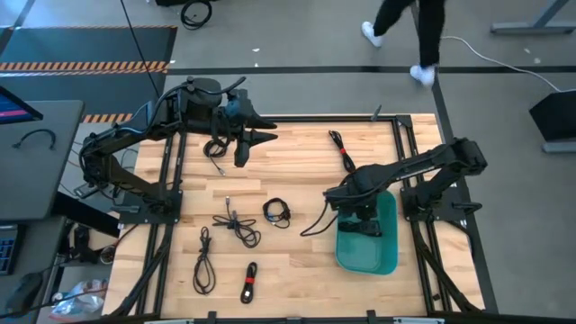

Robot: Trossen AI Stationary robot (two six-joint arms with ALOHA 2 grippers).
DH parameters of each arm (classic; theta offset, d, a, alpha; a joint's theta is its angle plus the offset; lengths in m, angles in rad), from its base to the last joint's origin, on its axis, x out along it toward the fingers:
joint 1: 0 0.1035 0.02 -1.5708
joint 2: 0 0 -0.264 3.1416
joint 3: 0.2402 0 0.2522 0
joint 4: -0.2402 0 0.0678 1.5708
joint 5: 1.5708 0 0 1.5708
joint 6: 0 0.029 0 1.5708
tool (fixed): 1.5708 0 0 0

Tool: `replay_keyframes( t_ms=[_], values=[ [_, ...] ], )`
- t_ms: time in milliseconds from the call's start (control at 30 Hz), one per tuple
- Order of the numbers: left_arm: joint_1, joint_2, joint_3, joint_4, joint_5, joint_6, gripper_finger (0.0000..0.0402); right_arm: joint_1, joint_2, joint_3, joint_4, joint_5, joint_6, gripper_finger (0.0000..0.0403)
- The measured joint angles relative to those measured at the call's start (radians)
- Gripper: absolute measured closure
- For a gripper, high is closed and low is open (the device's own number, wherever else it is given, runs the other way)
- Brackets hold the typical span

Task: Pick and place USB-C Cables
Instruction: Put the black charger cable into the green bin

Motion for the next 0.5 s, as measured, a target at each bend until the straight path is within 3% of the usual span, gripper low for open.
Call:
replay_keyframes(
  t_ms=[500],
  values=[
    [0.000,0.000,0.000,0.000,0.000,0.003,0.0271,-0.025,0.025,-0.052,0.077,-0.040,0.012,0.0354]
  ],
)
